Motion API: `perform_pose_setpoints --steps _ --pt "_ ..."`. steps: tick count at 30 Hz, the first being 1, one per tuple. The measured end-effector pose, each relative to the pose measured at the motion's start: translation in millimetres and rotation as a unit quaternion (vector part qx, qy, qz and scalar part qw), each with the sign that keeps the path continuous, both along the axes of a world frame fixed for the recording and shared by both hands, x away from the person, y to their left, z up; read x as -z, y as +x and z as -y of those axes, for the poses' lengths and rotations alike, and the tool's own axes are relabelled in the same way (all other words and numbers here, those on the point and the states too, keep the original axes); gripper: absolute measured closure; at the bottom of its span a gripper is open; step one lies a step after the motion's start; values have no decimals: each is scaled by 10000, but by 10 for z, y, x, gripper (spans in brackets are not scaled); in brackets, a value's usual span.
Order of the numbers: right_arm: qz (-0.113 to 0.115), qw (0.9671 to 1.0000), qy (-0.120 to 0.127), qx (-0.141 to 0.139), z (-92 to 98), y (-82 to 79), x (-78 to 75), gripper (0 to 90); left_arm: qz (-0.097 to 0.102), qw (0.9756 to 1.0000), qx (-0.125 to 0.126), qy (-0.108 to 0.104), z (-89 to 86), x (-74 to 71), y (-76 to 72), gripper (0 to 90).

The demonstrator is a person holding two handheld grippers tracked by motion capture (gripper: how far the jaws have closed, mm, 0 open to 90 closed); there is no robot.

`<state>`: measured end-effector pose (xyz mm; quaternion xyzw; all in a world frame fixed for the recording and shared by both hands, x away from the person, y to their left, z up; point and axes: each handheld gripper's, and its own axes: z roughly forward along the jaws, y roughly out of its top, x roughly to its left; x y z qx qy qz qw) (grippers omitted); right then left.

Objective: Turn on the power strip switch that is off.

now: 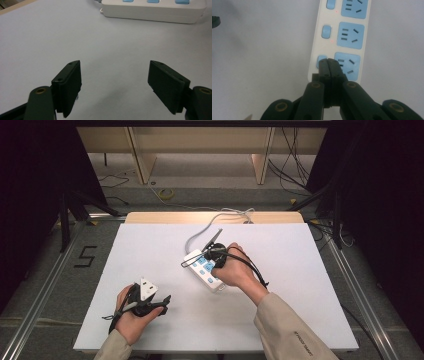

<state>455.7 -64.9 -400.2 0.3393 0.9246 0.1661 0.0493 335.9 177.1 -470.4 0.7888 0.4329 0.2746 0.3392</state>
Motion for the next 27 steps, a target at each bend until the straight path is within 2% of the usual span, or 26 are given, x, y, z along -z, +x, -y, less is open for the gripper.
perform_pose_setpoints --steps 27 --pt "-117 9999 -86 -39 -111 97 147 900 2 10000 13 -14 8 -3 1 271"
